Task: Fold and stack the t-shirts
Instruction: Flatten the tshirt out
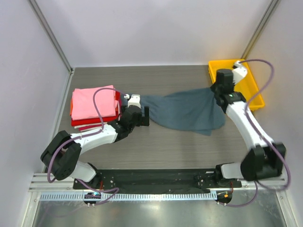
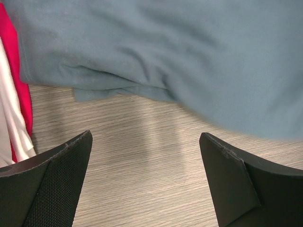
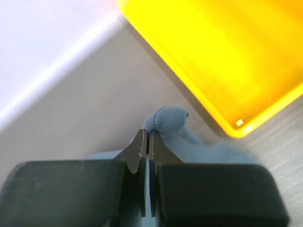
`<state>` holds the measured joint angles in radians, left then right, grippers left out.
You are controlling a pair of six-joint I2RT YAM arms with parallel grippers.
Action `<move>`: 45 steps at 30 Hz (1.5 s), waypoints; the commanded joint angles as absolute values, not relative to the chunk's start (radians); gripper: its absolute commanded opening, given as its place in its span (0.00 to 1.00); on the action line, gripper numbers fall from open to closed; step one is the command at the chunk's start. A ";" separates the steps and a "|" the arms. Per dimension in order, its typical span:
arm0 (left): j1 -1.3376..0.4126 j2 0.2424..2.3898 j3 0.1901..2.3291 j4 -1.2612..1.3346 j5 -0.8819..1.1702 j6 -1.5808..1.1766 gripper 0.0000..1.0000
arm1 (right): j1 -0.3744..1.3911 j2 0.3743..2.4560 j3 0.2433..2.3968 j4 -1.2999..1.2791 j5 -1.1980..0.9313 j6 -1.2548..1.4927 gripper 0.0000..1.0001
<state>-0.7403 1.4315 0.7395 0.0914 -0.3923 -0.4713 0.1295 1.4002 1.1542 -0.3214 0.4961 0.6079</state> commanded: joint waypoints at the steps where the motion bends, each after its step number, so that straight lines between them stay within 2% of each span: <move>1: -0.744 1.434 0.765 0.103 -0.414 -0.476 0.95 | 0.121 1.148 1.141 -0.273 0.486 0.580 0.01; 2: -0.742 1.437 0.765 0.101 -0.419 -0.477 0.95 | 0.121 1.046 1.141 -0.285 0.479 0.574 0.01; 8: -0.742 1.465 0.811 0.003 -0.509 -0.543 0.94 | 0.121 0.775 1.186 -0.353 0.485 0.548 0.01; 14: -0.742 1.543 0.934 -0.167 -0.563 -0.557 0.91 | 0.121 0.712 1.186 -0.399 0.444 0.552 0.01; 15: -0.742 1.557 0.949 -0.184 -0.566 -0.549 0.87 | 0.121 0.712 1.169 -0.402 0.433 0.558 0.01; 17: -0.741 1.597 1.003 -0.241 -0.572 -0.549 0.71 | 0.121 0.709 1.146 -0.402 0.411 0.575 0.01; 18: -0.739 1.608 1.031 -0.253 -0.572 -0.549 0.58 | 0.120 0.710 1.126 -0.403 0.399 0.584 0.01; 23: -0.672 1.684 1.089 -0.316 -0.456 -0.584 0.35 | 0.121 0.727 1.095 -0.400 0.368 0.603 0.01; 24: -0.658 1.698 1.115 -0.330 -0.436 -0.592 0.25 | 0.121 0.727 1.088 -0.397 0.364 0.604 0.01; 26: -0.625 1.747 1.143 -0.365 -0.410 -0.597 0.13 | 0.121 0.727 1.078 -0.393 0.350 0.607 0.01; 27: -0.618 1.761 1.172 -0.379 -0.413 -0.600 0.02 | 0.120 0.726 1.066 -0.393 0.348 0.610 0.01; 36: -0.549 1.913 1.279 -0.503 -0.402 -0.609 0.00 | 0.121 0.706 1.028 -0.382 0.333 0.621 0.01; 45: -0.465 1.945 1.275 -0.515 -0.356 -0.606 0.00 | 0.120 0.719 1.011 -0.374 0.327 0.624 0.01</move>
<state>-0.4911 1.9240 1.2610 -0.4698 -0.3664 -0.6010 0.1223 0.7227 1.0111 -0.4393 0.3336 0.6094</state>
